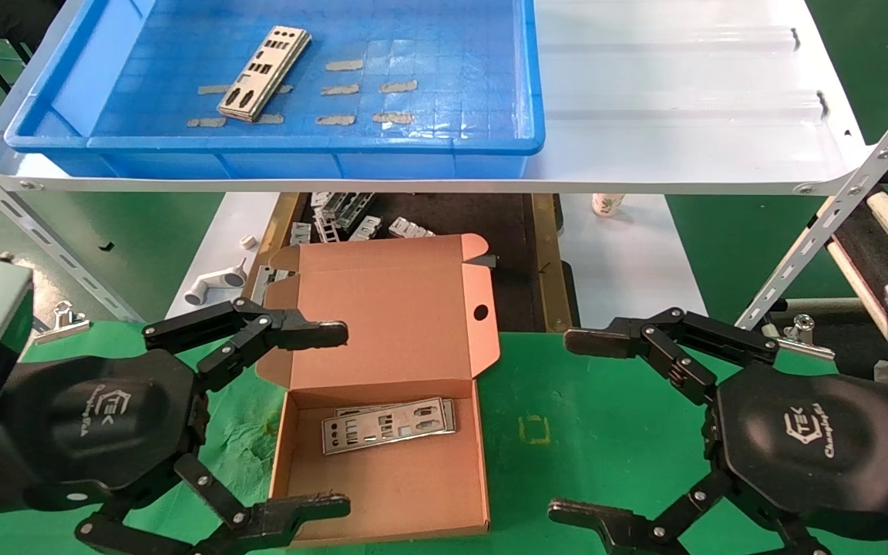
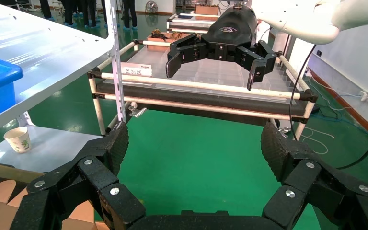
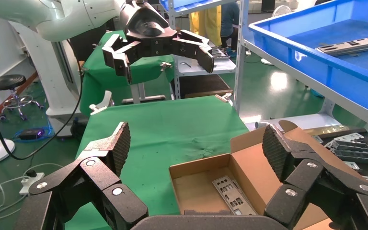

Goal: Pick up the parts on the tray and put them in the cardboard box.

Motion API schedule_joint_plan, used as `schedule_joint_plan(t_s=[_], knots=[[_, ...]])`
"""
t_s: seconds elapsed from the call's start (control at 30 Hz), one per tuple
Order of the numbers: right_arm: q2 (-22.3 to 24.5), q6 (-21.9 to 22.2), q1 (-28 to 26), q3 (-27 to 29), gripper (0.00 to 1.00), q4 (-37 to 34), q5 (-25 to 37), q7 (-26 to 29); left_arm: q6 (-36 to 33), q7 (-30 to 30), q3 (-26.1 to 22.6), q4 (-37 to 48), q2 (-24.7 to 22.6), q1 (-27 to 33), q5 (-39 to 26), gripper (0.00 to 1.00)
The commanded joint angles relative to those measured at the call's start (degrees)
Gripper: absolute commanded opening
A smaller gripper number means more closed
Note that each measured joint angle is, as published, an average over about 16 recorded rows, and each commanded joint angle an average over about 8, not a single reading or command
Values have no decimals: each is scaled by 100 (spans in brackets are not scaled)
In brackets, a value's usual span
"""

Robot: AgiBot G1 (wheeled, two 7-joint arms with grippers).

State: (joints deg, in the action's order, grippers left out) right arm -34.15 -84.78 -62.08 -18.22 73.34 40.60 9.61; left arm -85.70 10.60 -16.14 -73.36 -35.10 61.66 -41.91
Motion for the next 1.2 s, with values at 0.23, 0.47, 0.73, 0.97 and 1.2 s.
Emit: schedule_joint_plan(t_s=[0.23, 0.47, 0.73, 0.97, 1.2], knots=[[0, 0, 0, 0, 100, 0, 0, 0, 0, 0, -1, 2, 0, 1, 0, 100], [0, 0, 0, 0, 100, 0, 0, 0, 0, -1, -1, 2, 0, 2, 0, 100], [0, 0, 0, 0, 100, 0, 0, 0, 0, -1, -1, 2, 0, 2, 1, 100], [0, 0, 0, 0, 100, 0, 1, 0, 0, -1, -1, 2, 0, 2, 2, 100], [0, 0, 0, 0, 100, 0, 1, 0, 0, -1, -1, 2, 0, 2, 2, 100]])
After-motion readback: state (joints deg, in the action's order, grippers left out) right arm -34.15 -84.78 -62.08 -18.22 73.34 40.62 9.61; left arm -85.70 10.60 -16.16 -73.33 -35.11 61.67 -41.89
